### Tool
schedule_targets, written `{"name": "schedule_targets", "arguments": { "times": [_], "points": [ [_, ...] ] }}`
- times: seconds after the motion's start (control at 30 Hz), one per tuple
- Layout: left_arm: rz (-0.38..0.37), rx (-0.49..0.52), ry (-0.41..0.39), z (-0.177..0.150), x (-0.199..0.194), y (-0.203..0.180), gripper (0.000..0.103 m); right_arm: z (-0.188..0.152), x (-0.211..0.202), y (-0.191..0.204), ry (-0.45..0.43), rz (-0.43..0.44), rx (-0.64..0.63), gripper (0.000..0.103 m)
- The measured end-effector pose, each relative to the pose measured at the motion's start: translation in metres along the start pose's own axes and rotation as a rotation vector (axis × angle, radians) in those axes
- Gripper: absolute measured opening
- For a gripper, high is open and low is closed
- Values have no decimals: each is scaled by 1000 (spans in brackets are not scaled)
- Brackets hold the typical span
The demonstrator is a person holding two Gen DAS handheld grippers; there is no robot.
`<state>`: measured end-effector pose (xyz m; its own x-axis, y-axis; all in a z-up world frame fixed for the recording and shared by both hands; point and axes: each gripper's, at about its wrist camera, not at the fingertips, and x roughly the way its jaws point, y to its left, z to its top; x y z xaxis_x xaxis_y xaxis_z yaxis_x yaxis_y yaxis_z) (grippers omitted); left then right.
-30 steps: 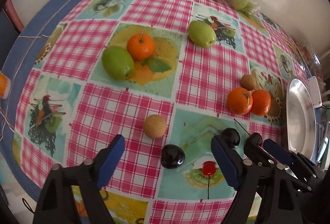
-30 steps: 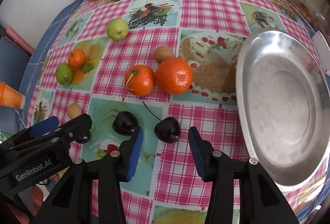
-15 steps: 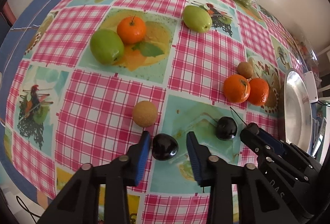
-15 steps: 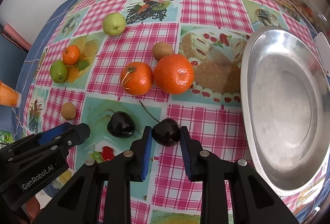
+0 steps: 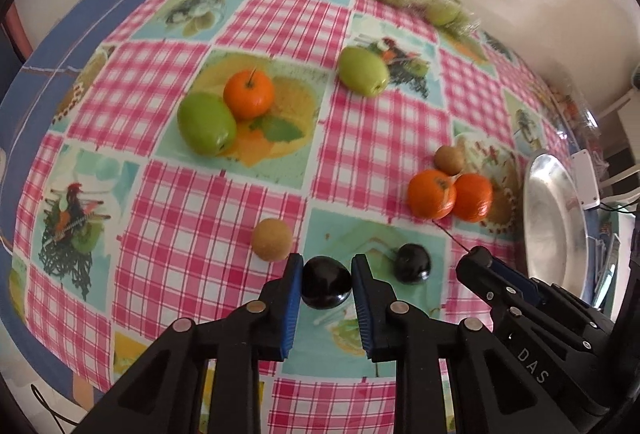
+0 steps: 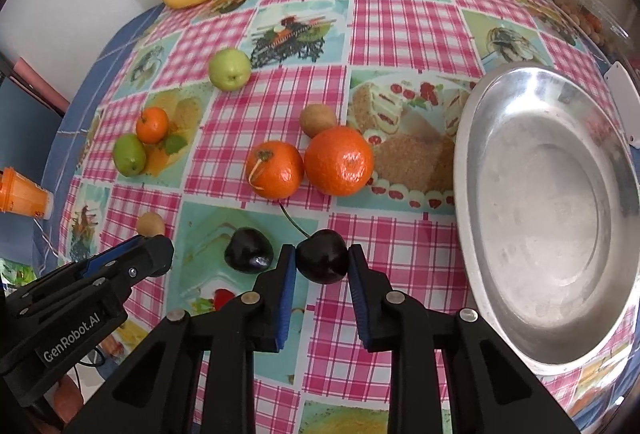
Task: Organize fruits
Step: 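Carry the cherries with the right gripper into the steel bowl and open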
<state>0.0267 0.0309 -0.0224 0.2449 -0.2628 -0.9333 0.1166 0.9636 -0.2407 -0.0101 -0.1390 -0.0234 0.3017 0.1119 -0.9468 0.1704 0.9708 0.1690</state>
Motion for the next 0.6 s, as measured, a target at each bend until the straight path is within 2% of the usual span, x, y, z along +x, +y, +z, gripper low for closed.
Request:
{"name": "schedule_targets", "arguments": {
  "times": [0.33,0.6],
  "points": [
    [6,42,-36,14,-13,-21,26,5,-18,-13,-23,18,70,27],
    [4,135,-67,28,-15,-66,26,9,-36,-53,-64,5,203,27]
  ]
}}
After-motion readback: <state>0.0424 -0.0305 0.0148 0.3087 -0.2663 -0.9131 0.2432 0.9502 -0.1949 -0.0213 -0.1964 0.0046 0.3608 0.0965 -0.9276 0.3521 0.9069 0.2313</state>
